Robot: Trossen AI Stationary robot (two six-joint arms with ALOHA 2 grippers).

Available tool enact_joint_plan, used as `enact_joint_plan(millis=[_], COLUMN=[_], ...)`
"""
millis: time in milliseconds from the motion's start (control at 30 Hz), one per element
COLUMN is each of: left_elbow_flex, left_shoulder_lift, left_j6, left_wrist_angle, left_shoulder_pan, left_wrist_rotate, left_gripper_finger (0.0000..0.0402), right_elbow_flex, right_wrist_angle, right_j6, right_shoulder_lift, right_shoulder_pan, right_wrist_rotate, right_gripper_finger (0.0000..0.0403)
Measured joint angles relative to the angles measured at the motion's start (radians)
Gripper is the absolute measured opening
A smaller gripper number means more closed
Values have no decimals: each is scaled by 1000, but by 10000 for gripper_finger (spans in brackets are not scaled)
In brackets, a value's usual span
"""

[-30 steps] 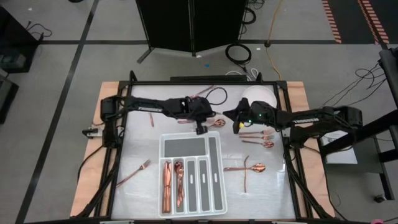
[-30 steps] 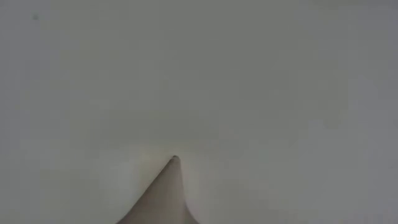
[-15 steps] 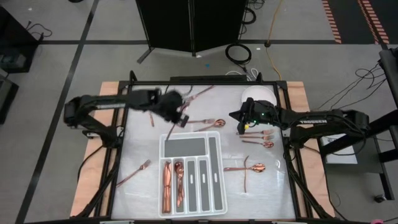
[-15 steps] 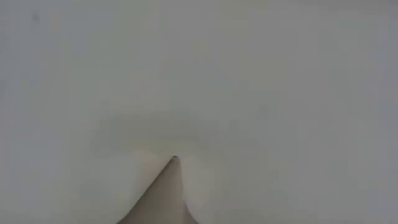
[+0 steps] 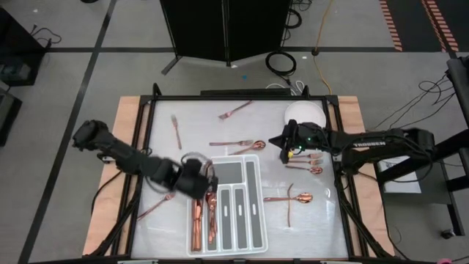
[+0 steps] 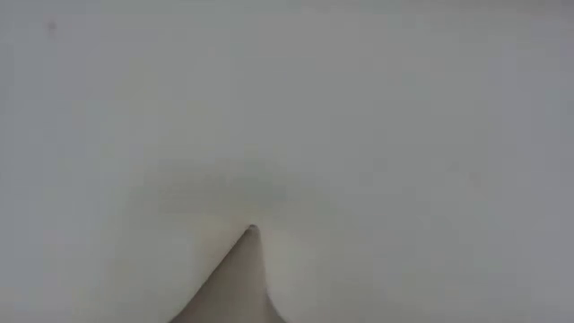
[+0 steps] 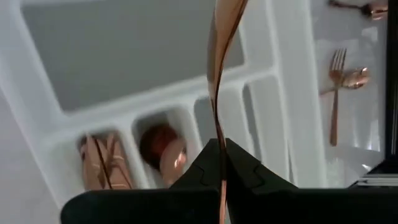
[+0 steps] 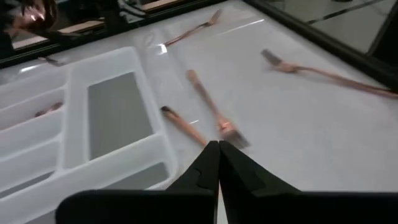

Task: Sort silverware
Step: Put the spoon into the silverware tray

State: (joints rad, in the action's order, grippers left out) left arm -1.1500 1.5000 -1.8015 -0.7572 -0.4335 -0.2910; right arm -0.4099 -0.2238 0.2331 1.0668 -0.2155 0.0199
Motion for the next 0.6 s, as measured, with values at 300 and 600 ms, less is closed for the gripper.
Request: enact_joint_plan(millis=[300, 600], left_elbow_flex=[1, 1], left_shoulder_lift=[142, 299], left_j6=[-287, -289], left_wrist_angle=[79, 335], left_shoulder_pan=[-217, -262], left_wrist_rotate=[-102, -106], left_gripper_finger=[0, 0], right_elbow_flex=[0, 0], right_wrist_angle=[0, -30], right_j6=[122, 213], right_shoulder_lift=[0, 1], right_shoulder_pan=[135, 262], right_wrist_rotate=[2, 51], right_gripper_finger=[0, 0])
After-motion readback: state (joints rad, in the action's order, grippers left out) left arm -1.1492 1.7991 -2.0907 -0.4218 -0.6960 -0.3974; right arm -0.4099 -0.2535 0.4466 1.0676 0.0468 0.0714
